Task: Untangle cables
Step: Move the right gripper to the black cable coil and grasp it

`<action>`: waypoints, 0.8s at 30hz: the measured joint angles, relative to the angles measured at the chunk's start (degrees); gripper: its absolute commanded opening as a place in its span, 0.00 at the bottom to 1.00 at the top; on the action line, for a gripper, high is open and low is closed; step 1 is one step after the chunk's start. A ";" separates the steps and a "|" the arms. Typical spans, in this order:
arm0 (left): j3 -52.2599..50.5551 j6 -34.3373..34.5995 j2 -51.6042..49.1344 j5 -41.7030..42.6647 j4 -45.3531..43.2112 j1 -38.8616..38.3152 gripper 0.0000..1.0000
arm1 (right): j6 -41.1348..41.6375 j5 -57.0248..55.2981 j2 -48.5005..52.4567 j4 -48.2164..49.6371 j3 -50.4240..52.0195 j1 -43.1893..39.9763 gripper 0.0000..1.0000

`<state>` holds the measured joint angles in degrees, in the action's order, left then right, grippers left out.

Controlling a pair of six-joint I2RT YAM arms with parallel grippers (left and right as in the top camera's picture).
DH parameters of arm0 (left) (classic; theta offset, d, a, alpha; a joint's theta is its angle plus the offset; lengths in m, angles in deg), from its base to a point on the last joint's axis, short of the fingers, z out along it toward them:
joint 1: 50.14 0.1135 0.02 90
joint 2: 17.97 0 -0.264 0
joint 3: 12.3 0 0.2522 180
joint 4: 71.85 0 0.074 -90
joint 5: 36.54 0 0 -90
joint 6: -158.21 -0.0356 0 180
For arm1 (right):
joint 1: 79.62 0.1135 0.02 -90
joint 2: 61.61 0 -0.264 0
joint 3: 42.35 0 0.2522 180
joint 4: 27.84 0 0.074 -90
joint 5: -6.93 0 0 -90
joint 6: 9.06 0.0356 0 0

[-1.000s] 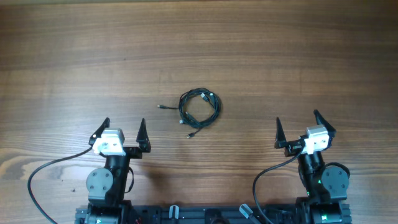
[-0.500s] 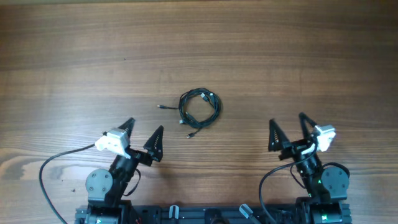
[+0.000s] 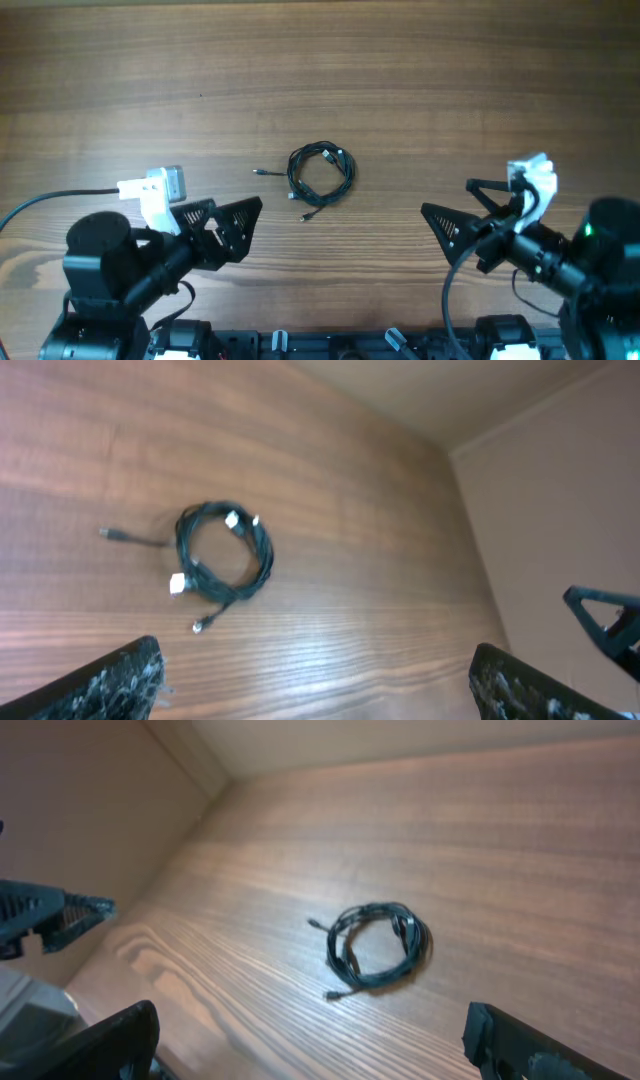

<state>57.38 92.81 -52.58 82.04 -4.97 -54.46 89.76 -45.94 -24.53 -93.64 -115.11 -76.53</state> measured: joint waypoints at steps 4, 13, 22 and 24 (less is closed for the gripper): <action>0.85 -2.91 -2.12 0.52 5.25 0.00 1.00 | -5.20 -0.26 7.61 -4.76 -0.63 0.00 1.00; 31.93 -7.74 -32.57 -11.93 27.17 0.00 1.00 | -11.67 -16.13 29.75 -23.23 -21.79 3.76 1.00; 42.51 -8.07 -39.45 -15.52 34.38 0.00 1.00 | -5.88 -31.15 42.03 -27.52 -30.34 13.66 1.00; 42.53 -8.07 -39.32 -15.72 34.91 0.00 1.00 | -4.90 -33.11 47.58 -25.49 -30.34 19.56 1.00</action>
<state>99.91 84.74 -91.90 66.32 29.94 -54.46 84.87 -79.06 23.06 -119.12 -145.45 -56.96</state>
